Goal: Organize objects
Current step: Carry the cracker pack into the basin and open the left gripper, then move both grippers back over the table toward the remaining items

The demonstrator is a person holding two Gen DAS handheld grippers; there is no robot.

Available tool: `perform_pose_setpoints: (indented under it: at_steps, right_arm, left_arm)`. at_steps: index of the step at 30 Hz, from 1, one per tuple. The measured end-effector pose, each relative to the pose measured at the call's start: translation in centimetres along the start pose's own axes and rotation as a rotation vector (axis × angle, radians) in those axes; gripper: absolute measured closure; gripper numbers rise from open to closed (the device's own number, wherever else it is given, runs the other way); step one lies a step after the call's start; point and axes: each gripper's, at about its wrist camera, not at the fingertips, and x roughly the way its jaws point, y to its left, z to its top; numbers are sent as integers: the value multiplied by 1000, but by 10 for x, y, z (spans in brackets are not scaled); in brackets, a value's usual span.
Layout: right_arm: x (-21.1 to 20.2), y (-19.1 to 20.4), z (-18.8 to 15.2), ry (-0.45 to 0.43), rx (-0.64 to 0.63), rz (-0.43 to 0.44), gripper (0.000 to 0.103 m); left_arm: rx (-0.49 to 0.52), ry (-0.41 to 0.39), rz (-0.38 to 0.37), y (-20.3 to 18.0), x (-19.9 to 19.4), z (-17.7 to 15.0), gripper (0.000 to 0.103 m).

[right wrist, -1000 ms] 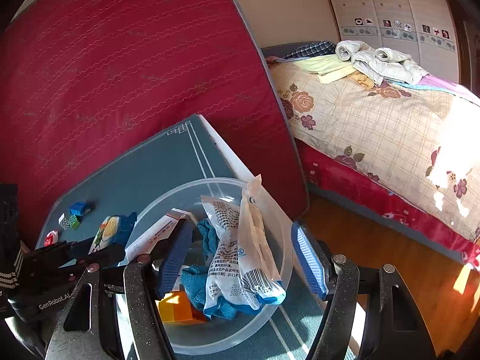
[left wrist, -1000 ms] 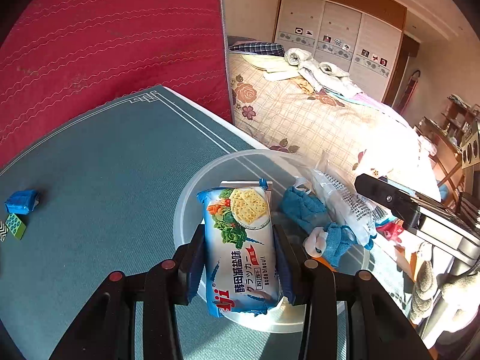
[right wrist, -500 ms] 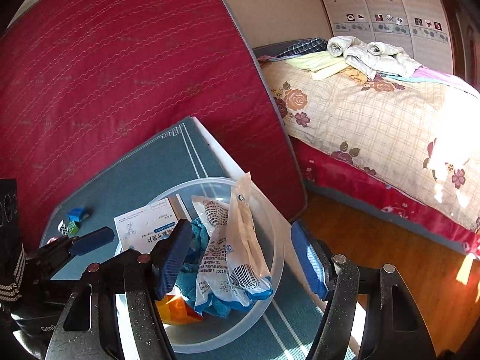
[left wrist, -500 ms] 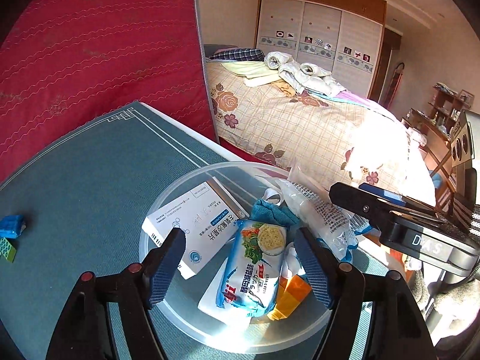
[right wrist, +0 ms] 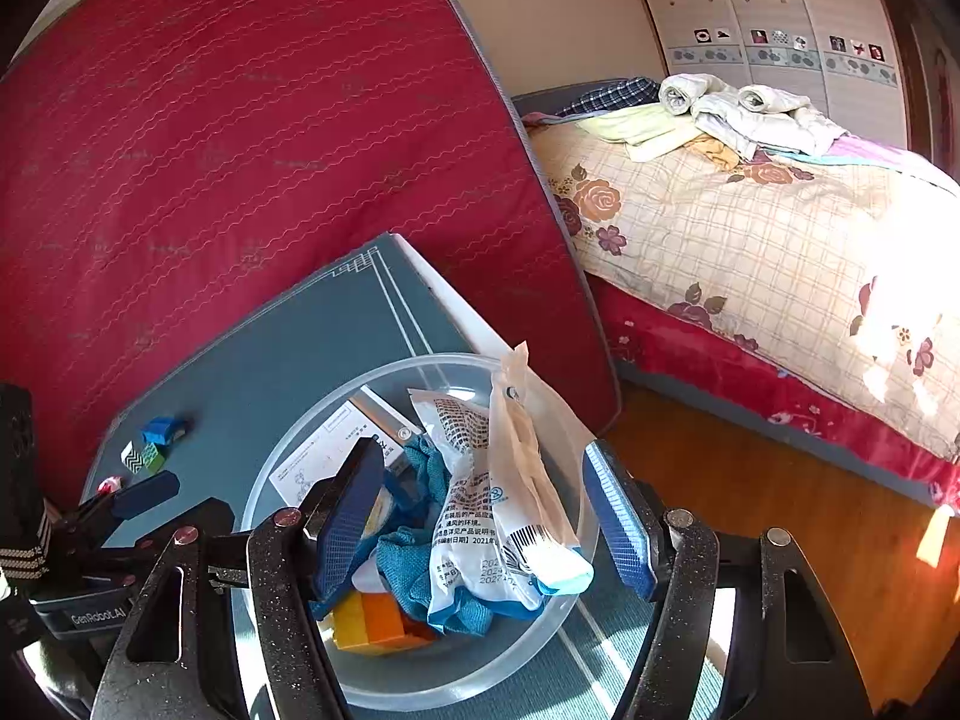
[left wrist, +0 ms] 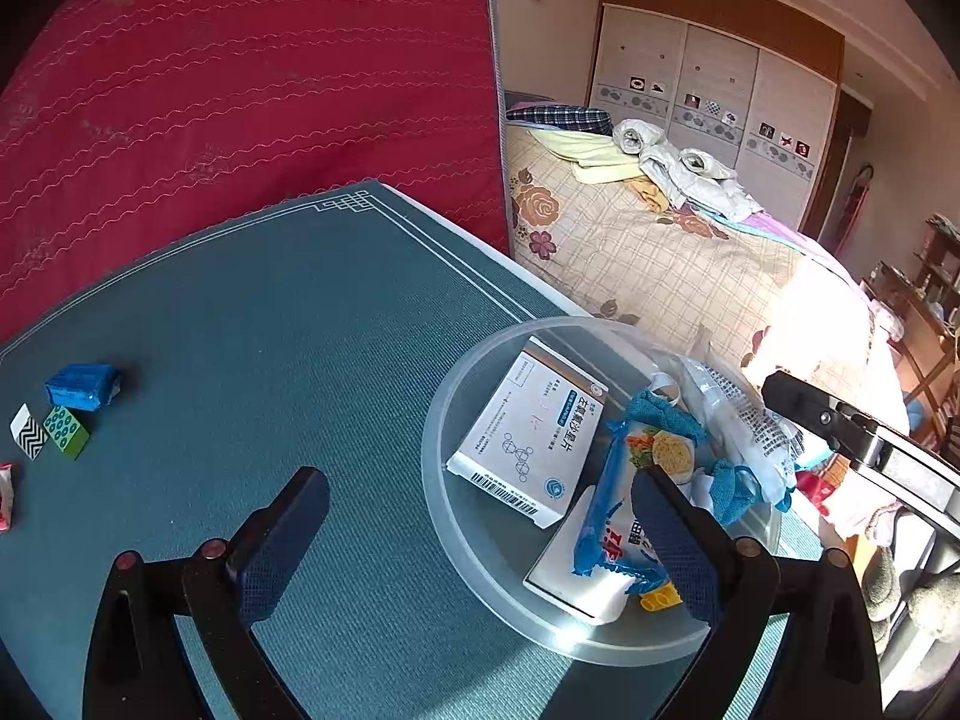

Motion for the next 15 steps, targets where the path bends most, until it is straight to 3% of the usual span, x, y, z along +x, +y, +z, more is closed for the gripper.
perform_pose_setpoints:
  at_steps: [8, 15]
  right_arm:
    - [-6, 39, -2, -49, -61, -6, 32]
    - [-4, 79, -5, -65, -101, 51, 32]
  left_arm:
    - [-55, -6, 78, 34, -9, -10, 0]
    - [-93, -20, 143, 67, -20, -17, 0]
